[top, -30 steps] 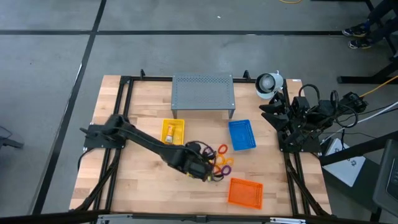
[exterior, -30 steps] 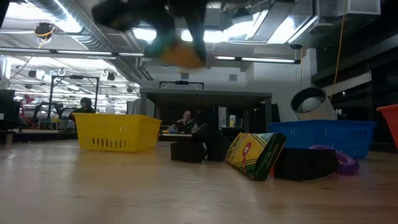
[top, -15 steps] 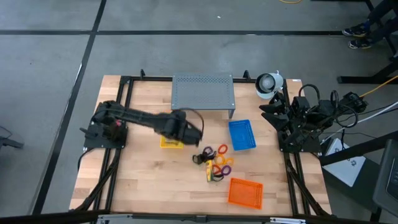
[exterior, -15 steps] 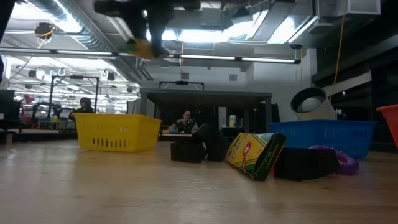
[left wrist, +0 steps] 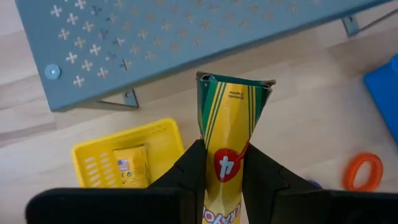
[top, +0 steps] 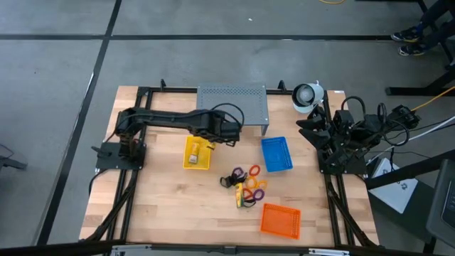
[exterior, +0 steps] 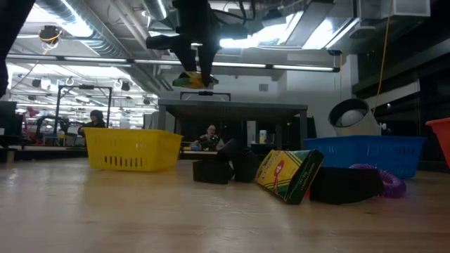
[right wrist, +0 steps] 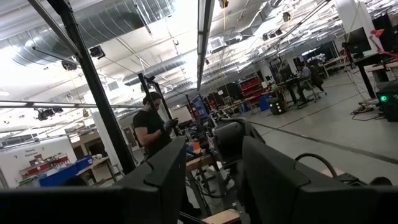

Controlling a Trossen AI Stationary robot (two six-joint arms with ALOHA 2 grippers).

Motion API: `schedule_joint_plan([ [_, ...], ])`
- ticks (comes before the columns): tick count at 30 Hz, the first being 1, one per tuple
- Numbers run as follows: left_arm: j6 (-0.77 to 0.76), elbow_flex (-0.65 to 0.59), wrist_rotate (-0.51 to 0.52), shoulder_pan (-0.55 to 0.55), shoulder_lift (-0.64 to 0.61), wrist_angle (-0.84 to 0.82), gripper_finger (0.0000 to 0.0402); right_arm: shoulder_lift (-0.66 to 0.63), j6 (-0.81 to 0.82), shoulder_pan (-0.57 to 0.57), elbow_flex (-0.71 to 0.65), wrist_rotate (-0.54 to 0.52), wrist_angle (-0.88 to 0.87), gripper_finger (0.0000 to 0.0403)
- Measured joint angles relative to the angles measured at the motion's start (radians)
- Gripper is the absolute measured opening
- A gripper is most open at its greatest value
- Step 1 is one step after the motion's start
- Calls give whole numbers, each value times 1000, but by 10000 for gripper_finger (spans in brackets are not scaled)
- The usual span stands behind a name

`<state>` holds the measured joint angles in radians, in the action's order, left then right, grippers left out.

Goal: Pick & Place Office Desk Supplies
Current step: Put the yellow box of crayons into the yellow bin

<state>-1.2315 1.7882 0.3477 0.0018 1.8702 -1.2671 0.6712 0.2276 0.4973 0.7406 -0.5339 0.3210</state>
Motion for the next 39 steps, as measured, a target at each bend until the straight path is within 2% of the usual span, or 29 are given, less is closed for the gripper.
schedule_joint_plan([
  [4,-34,-4,13,-33,0,5,68,0,-3,0,0,0,0,160],
  [6,-57,-45,11,-50,-11,40,68,0,-3,0,0,0,0,160],
  [10,-122,-210,-39,-72,-62,131,66,0,-7,0,0,0,0,160],
  [16,-250,-491,-46,-92,-205,357,62,0,-7,0,0,0,-7,160],
  [22,-352,-671,-36,-101,-307,395,61,3,-7,-1,0,0,-9,160],
  [26,-354,-747,-37,-99,-338,494,61,8,-7,-1,0,-17,-9,160],
  [32,-329,-837,-58,-64,-318,701,62,14,-8,-1,0,-34,-9,160],
  [39,-311,-899,-84,-20,-294,724,64,15,-6,-1,0,-34,-10,160],
])
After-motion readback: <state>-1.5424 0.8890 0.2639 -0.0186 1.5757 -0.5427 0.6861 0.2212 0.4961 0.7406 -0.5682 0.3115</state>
